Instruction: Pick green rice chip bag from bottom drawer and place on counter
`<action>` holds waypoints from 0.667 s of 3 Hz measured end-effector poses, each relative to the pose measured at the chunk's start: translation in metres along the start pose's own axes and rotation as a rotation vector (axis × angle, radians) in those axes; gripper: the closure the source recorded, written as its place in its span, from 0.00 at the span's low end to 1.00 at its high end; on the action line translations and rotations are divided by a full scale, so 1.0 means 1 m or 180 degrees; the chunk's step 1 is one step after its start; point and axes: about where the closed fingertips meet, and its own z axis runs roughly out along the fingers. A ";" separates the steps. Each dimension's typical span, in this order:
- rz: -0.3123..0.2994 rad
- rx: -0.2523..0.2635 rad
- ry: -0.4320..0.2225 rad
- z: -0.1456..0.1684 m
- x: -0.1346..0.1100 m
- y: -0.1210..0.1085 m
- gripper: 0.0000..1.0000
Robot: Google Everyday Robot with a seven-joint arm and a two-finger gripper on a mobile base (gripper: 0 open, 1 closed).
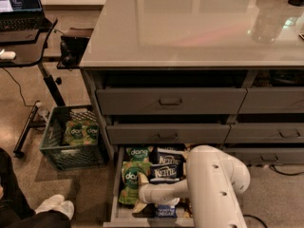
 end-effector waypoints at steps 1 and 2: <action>0.0041 0.0043 0.0024 0.004 0.006 0.003 0.00; 0.0041 0.0042 0.0023 0.004 0.006 0.003 0.18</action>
Offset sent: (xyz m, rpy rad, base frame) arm -0.0007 -0.0020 -0.0094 -0.0009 -0.0026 -0.0199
